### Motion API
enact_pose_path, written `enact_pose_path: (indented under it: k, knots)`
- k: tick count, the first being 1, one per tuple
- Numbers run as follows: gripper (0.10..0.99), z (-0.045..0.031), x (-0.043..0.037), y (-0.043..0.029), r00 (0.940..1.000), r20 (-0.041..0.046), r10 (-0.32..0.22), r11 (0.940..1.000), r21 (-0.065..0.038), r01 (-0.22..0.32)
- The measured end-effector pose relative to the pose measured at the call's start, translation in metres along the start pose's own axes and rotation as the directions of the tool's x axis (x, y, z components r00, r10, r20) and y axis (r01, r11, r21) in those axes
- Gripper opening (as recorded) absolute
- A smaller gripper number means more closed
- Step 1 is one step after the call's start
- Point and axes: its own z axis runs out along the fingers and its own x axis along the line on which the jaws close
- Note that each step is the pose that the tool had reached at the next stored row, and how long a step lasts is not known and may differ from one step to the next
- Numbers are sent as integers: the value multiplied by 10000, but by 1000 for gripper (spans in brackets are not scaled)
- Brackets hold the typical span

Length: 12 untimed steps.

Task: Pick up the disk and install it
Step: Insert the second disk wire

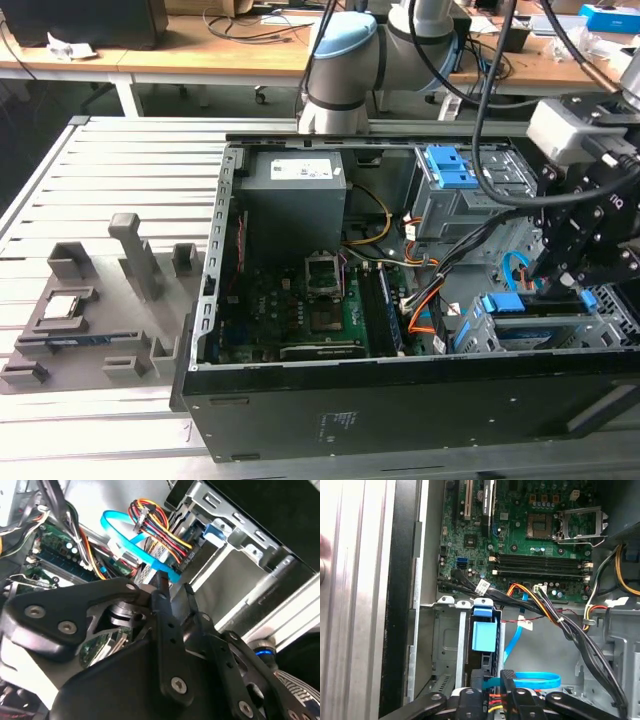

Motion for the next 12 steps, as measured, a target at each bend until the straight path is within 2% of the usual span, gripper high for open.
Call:
enact_pose_path:
  k: [1, 2, 3, 6, 12]
  knots:
    - [216, -55, -5, 2, 10000, 2, 0, 10000, 2, 0]
    - [216, -87, -7, 3, 10000, 0, 1, 10000, 3, -1]
    - [106, -113, -8, 4, 10000, 0, 1, 10000, 4, -1]
    - [106, -192, -8, 6, 10000, 1, 1, 10000, 5, -1]
    - [106, -197, -8, 7, 10000, -3, 0, 10000, 5, 0]
